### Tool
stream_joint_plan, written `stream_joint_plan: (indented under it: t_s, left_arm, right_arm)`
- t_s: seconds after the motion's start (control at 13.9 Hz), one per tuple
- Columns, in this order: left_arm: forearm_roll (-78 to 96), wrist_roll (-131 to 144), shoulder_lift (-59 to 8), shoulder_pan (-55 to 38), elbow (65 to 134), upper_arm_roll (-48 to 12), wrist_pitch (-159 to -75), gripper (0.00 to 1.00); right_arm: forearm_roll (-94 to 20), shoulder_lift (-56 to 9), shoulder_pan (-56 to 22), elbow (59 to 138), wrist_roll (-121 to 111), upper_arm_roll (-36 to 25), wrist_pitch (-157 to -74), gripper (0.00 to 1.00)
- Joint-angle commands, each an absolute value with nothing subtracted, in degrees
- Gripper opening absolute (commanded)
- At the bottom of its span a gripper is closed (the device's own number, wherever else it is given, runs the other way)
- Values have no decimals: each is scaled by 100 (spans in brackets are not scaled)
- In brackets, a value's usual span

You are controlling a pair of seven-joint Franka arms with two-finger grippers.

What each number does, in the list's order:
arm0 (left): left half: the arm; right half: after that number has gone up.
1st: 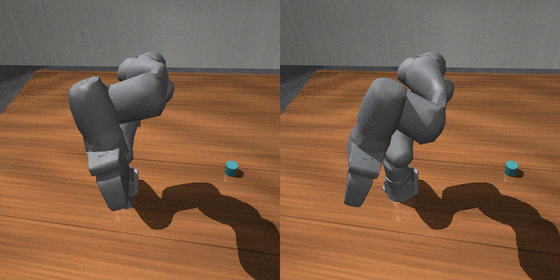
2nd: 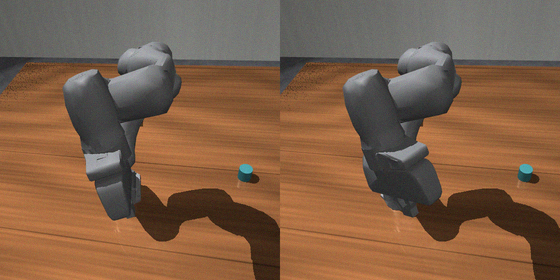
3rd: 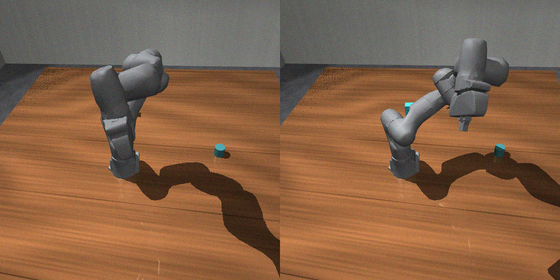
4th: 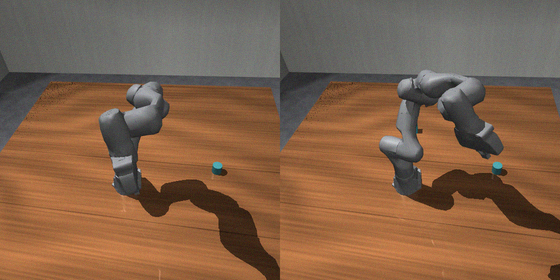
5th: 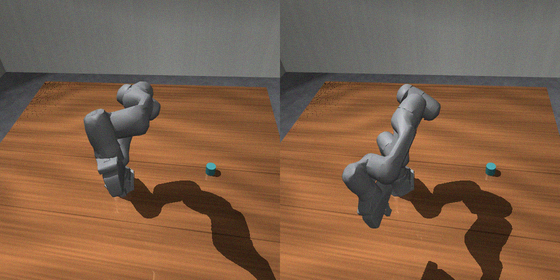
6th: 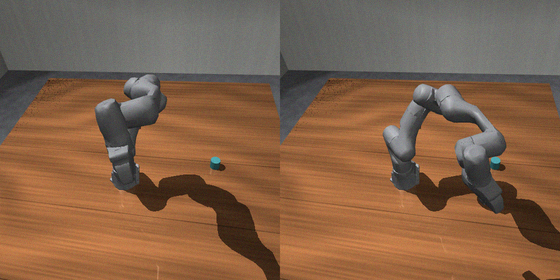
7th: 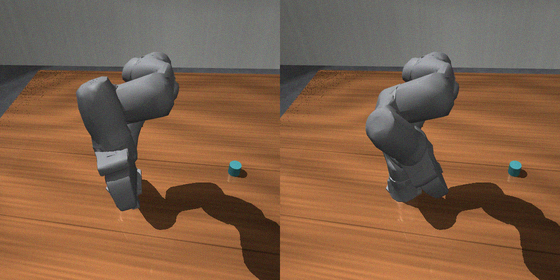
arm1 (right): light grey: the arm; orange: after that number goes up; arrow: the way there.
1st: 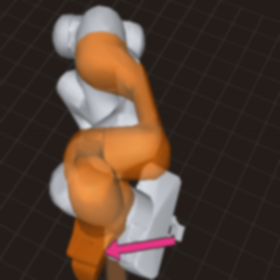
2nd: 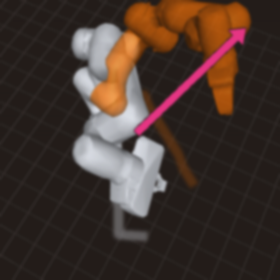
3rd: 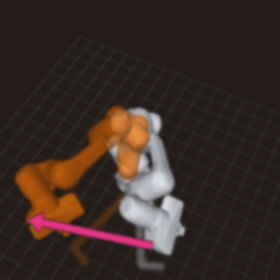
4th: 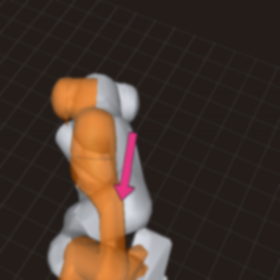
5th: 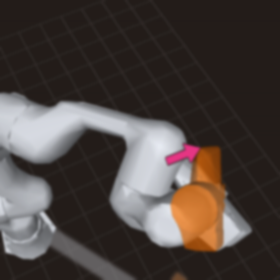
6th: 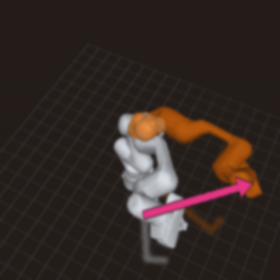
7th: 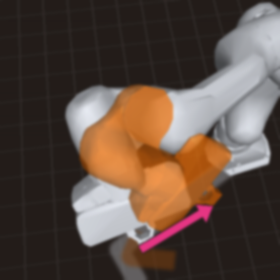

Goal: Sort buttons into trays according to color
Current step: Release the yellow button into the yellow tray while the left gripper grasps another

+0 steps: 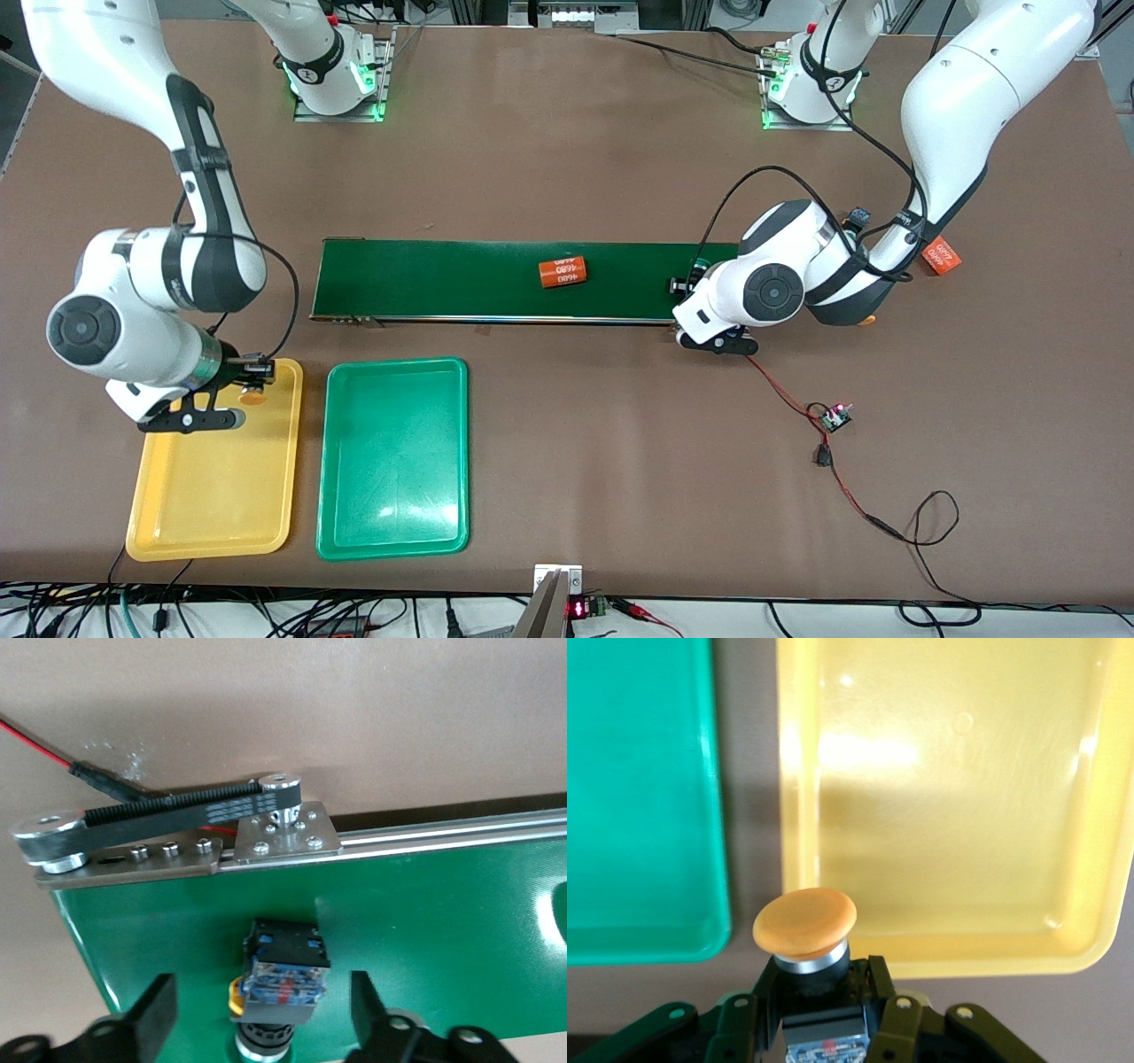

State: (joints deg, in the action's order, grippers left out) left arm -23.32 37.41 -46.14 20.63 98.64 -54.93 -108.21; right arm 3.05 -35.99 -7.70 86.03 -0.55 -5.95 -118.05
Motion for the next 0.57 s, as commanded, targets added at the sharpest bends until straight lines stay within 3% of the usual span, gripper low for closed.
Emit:
stream_joint_plan:
  t_s: [0.0,0.29,0.5]
  left_arm:
    - [-2311,3753,-4378,2188,9547,-5564,-10295,100]
    - [-2338,3718,-4368,2687,8834,-5485,-9309,100]
    - [-2347,3709,-4386,3461,8877,-5484,-9237,100]
  right_arm:
    - [475,-4077,-494,8332,-228,-483,-12214,0]
    - [475,-4429,-317,8332,-369,-475,-12892,3]
    - [448,-4658,-255,8332,-343,-475,-13166,3]
